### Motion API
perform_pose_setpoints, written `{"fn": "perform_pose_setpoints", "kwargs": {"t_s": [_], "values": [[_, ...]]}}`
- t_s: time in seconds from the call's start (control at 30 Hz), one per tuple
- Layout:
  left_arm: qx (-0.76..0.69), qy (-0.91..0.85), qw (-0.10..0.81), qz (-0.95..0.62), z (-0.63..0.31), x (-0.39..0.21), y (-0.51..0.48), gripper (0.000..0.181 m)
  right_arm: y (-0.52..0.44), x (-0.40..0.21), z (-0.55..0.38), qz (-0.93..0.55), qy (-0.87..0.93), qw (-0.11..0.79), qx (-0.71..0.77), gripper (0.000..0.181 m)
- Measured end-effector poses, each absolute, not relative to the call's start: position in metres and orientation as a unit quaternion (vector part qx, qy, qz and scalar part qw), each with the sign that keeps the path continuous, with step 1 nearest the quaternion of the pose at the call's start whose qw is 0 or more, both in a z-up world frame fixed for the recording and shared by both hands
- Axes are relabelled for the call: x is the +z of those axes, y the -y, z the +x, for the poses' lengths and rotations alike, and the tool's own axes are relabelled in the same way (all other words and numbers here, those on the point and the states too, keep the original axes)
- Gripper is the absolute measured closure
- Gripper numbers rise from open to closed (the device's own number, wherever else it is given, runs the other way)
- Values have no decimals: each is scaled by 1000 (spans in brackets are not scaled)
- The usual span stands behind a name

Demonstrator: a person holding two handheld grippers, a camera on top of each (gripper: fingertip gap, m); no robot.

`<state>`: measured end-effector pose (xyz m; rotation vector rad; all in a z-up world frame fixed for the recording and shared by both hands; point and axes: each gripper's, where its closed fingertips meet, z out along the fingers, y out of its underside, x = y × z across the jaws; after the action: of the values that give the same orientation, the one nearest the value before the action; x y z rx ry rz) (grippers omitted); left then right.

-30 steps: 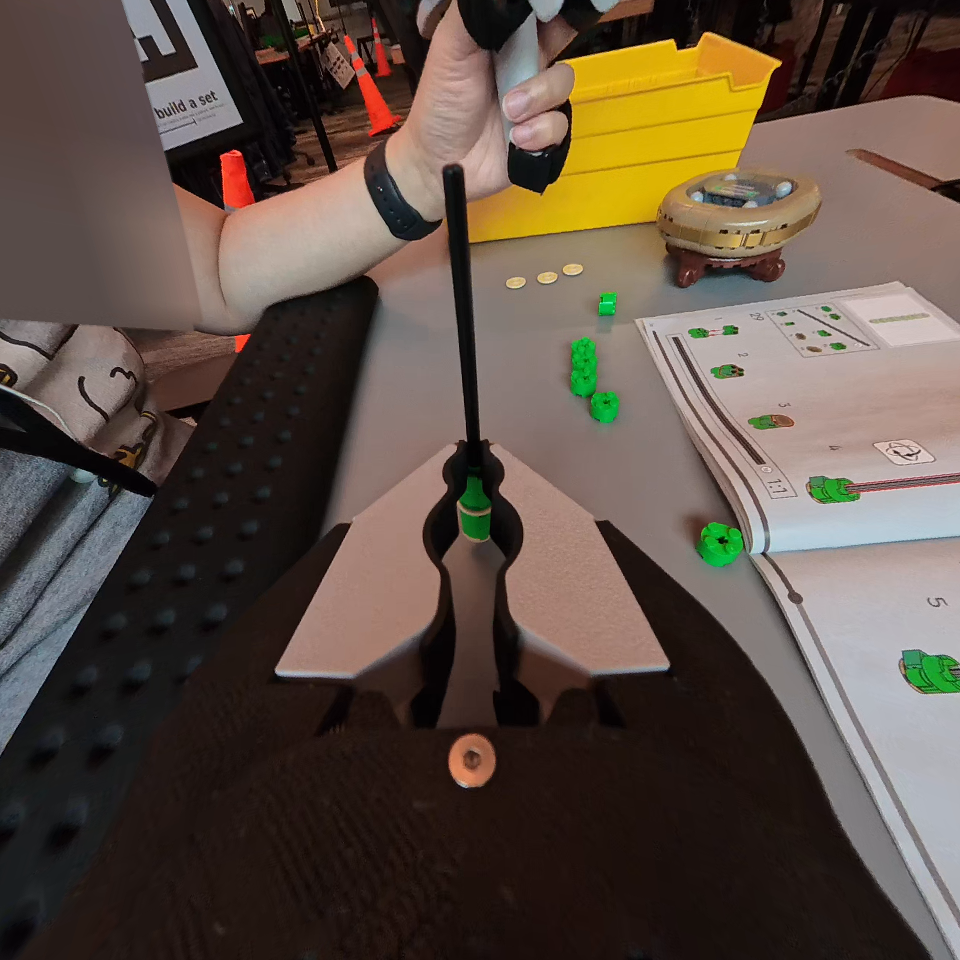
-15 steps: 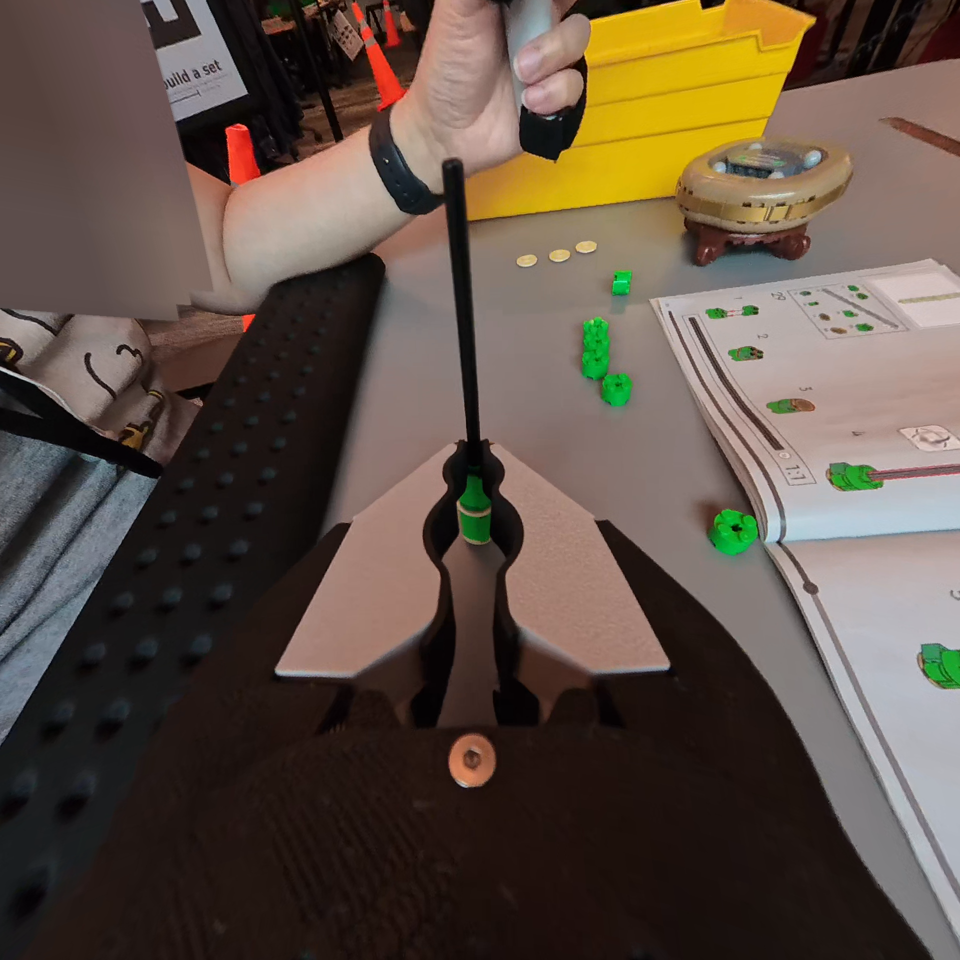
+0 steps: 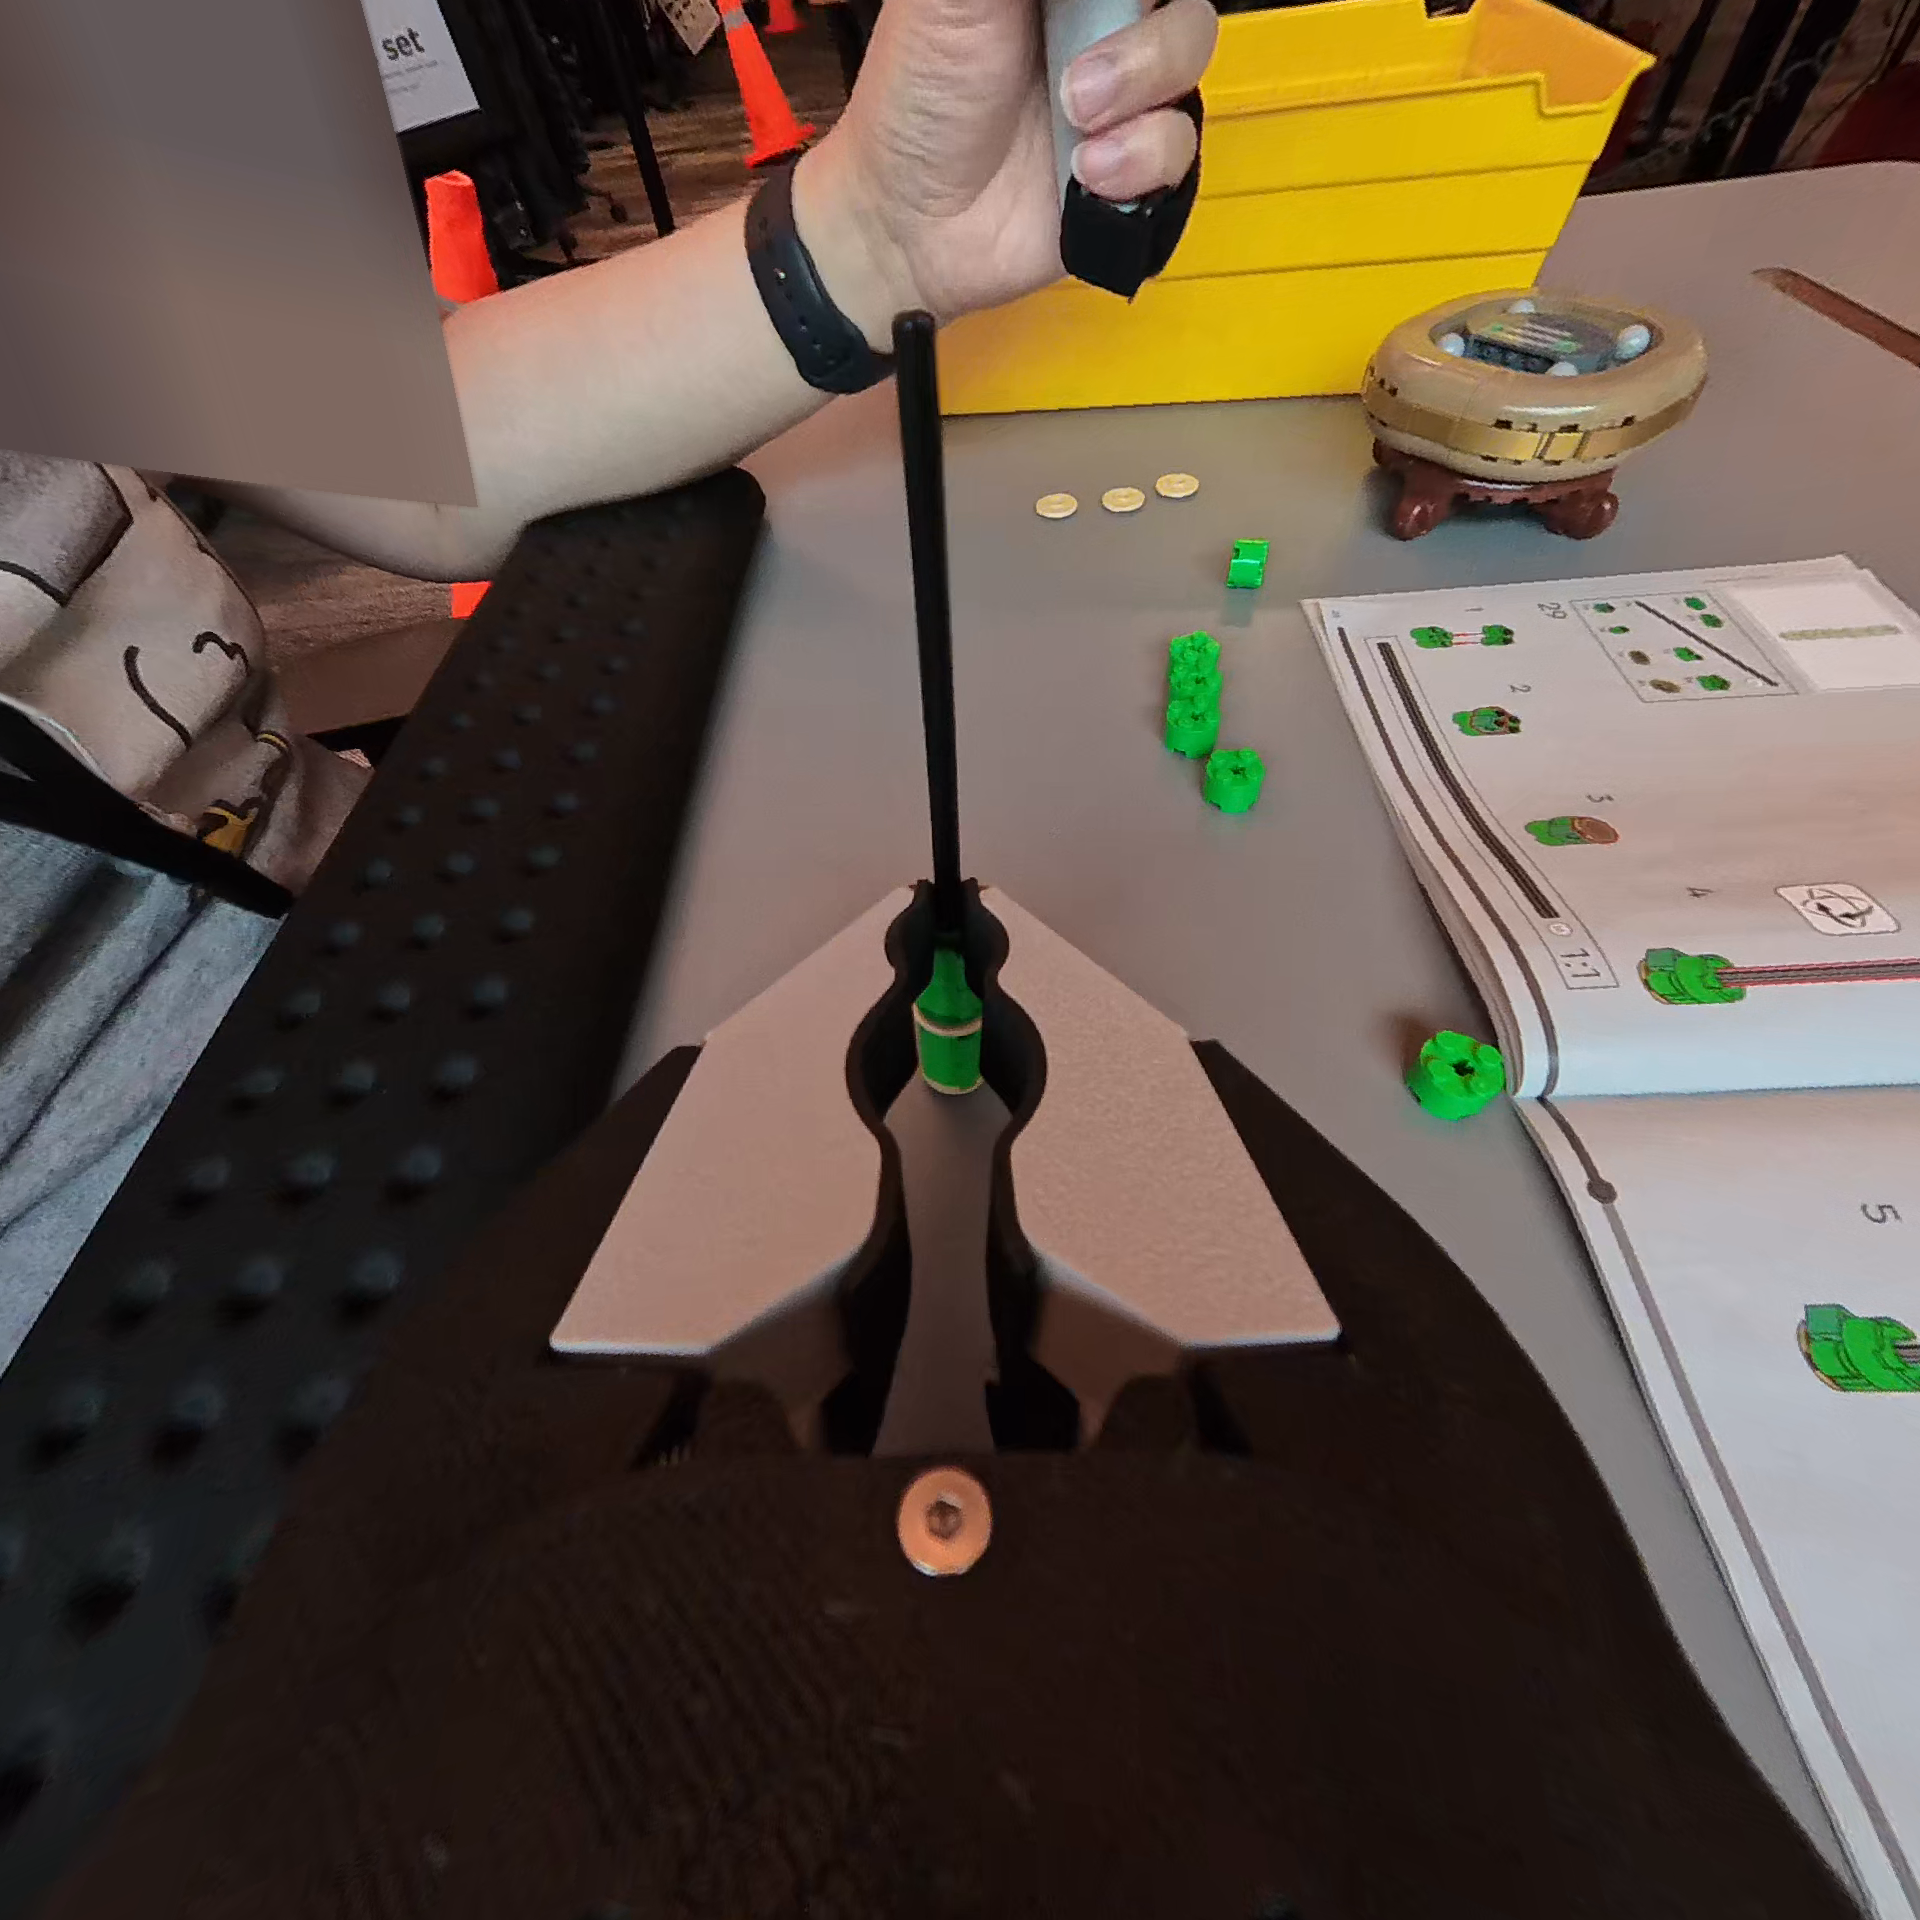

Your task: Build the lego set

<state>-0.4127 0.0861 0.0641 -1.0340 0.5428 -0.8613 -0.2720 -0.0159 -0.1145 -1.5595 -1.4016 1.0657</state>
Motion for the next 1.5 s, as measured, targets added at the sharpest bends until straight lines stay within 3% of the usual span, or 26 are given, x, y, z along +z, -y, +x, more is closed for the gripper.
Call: {"fn": "perform_pose_setpoints", "kwargs": {"t_s": [0.53, 0.73, 0.87, 1.13, 1.5], "values": [[-394, -285, 723, -491, -395, 48, -85, 164, 17, -109, -273, -610, 545, 390, 423, 177], [-440, -373, 632, -518, -355, 17, -67, 164, 8, -101, -271, -618, 507, 404, 444, 177], [-444, -428, 585, -527, -326, -6, -50, 164, -14, -84, -249, -650, 432, 408, 474, 177], [-414, -507, 515, -554, -293, -51, -34, 164, -132, -26, -119, -668, 161, 520, 508, 178], [-356, -627, 416, -554, -274, -111, -7, 160, -178, -58, -108, -642, -9, 415, 645, 178]]}}
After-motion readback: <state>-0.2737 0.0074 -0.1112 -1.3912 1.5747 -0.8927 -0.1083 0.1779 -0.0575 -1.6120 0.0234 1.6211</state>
